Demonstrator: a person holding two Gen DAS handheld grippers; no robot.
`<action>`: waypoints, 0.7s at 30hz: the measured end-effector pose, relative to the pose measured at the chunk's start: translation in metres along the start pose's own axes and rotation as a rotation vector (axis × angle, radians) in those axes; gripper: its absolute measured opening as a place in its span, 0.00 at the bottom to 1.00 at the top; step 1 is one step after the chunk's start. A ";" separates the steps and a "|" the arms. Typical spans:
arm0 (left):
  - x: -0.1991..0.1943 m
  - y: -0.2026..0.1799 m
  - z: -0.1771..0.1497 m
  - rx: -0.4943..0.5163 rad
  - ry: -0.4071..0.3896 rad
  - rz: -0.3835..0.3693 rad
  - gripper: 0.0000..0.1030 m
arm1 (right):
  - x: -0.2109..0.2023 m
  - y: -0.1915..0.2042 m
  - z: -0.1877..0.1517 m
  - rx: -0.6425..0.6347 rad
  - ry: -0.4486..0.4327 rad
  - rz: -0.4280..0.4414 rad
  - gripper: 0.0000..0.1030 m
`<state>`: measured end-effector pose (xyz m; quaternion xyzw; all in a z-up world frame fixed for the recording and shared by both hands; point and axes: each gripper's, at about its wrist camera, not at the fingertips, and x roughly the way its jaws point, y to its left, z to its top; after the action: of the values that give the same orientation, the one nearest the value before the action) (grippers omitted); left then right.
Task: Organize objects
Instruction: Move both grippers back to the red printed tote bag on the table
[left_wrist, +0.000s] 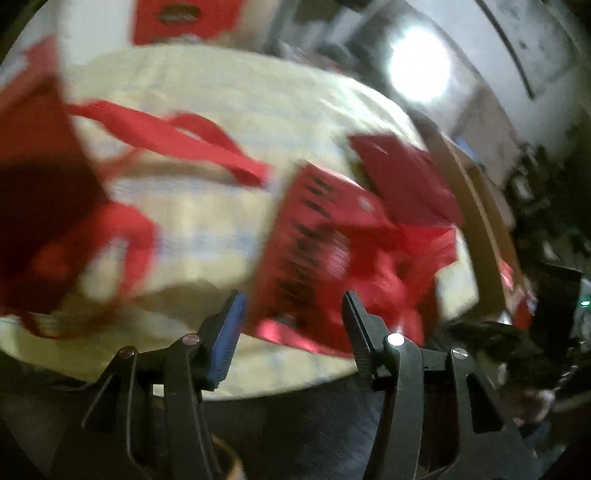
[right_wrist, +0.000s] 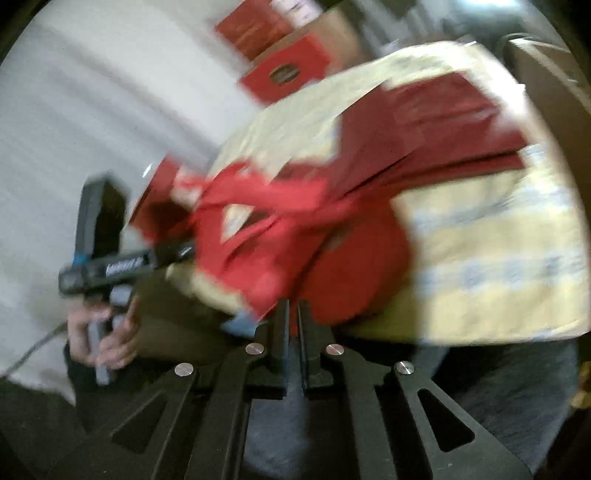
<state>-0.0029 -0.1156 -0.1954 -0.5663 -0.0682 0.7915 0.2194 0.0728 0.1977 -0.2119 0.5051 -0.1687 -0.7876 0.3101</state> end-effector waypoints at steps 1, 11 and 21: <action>0.000 0.004 0.001 -0.013 -0.010 0.035 0.48 | -0.003 -0.007 0.007 -0.001 -0.029 -0.037 0.26; 0.019 -0.002 -0.013 -0.018 0.063 -0.017 0.37 | 0.037 -0.019 0.021 -0.015 -0.001 -0.022 0.04; 0.010 0.014 -0.021 -0.062 0.102 -0.063 0.39 | 0.015 0.010 0.007 -0.079 -0.060 -0.046 0.06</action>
<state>0.0104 -0.1267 -0.2162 -0.6099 -0.0992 0.7520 0.2295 0.0650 0.1795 -0.2130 0.4725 -0.1349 -0.8153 0.3063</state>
